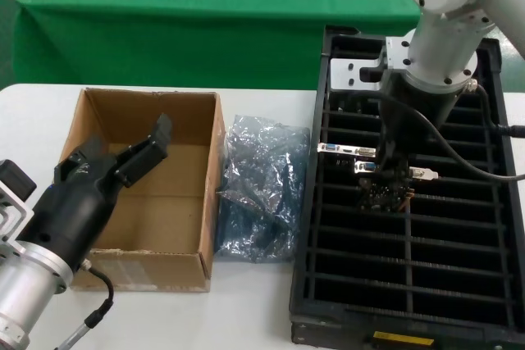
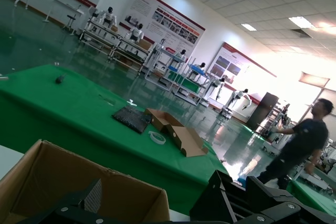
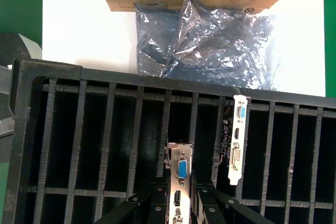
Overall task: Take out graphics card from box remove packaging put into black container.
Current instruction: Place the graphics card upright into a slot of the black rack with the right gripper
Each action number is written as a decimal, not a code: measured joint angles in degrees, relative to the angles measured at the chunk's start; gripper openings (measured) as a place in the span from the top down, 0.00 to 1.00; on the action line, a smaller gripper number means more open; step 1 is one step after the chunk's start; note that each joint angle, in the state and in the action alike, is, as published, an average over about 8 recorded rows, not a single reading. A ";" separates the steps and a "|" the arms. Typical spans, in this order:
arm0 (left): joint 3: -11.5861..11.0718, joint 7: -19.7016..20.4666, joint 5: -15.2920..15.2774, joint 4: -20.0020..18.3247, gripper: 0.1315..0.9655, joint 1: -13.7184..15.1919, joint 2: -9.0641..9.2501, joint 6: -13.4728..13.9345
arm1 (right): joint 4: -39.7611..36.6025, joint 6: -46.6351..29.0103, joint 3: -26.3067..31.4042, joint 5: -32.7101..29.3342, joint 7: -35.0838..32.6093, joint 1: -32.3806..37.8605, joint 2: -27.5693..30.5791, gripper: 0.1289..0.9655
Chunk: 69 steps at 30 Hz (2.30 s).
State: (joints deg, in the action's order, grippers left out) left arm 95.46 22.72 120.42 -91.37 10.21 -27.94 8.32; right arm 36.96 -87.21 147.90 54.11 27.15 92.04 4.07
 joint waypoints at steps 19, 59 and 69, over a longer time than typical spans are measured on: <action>-0.22 -0.12 -0.12 -0.18 0.00 -0.22 0.09 0.02 | 1.70 -0.77 -2.42 -2.39 0.96 -1.35 0.43 0.92; -0.23 -0.31 -0.31 -0.06 0.00 -0.24 0.22 -0.07 | -0.63 2.45 -6.31 -4.60 4.56 -2.82 -0.54 0.92; -0.46 -0.34 -0.28 0.01 0.00 -0.21 0.25 0.07 | -2.01 3.98 -6.23 -4.88 2.93 -3.59 -1.22 0.92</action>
State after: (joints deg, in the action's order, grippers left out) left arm 95.00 22.38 120.14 -91.36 10.00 -27.69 8.39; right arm 34.94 -83.22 141.67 49.22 30.08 88.45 2.85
